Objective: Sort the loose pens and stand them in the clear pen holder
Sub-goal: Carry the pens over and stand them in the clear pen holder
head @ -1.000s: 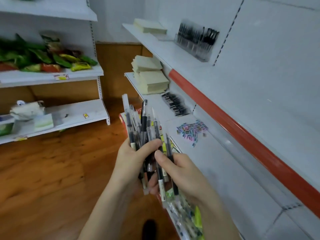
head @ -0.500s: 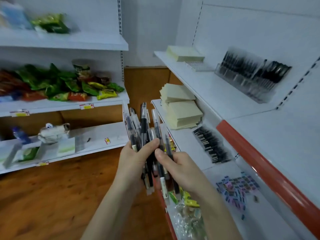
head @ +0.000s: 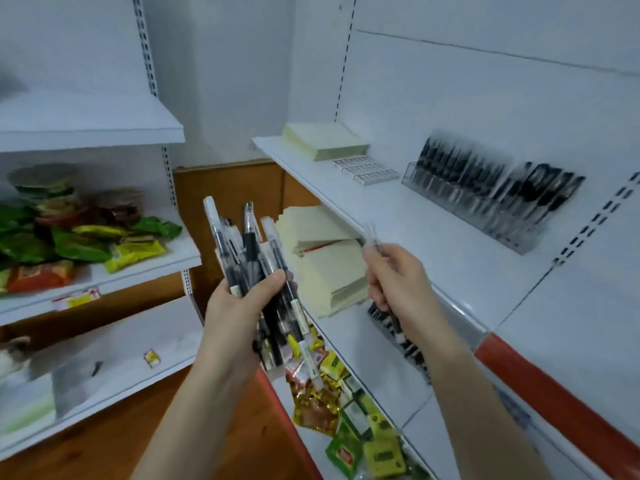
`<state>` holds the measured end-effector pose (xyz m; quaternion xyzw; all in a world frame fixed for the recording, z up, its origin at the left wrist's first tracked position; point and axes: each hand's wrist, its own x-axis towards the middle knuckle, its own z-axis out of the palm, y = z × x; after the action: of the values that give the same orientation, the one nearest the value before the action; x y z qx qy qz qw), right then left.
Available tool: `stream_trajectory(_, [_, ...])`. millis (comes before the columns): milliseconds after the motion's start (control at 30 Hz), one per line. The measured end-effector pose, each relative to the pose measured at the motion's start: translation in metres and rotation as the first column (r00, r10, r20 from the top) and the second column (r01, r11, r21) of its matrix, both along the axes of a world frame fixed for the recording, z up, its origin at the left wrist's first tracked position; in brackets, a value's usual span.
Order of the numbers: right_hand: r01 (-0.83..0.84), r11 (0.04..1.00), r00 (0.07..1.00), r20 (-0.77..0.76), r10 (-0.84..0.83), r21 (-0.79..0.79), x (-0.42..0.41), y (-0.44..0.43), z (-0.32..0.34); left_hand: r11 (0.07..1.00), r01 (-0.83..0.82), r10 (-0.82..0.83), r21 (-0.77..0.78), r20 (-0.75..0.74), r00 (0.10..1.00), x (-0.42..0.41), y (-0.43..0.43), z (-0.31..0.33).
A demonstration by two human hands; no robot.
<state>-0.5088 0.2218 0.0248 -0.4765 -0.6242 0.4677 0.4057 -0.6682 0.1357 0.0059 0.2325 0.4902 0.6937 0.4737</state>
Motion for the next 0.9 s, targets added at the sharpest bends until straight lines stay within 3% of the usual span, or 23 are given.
stream_trajectory(167, [0.335, 0.94, 0.938, -0.078, -0.339, -0.065, 0.004, 0.059, 0.006, 0.977, 0.214, -0.214, 0.011, -0.008, 0.977, -0.046, 0.07, 0.006])
stream_trajectory(333, [0.591, 0.798, 0.799, 0.046, -0.599, 0.12, 0.044, 0.087, 0.028, 0.912, 0.409, -0.411, 0.038, 0.065, 0.909, -0.042, 0.137, 0.013])
stream_trajectory(667, [0.74, 0.516, 0.538, 0.082, -0.839, 0.432, 0.114, 0.172, 0.056, 0.829, 0.556, -0.559, 0.063, 0.143, 0.817, 0.014, 0.24, 0.015])
stream_trajectory(900, [0.702, 0.505, 0.522, 0.119, -0.844, 0.502, 0.135, 0.23, 0.063, 0.839, 0.541, -0.544, 0.058, 0.106, 0.832, 0.03, 0.293, 0.022])
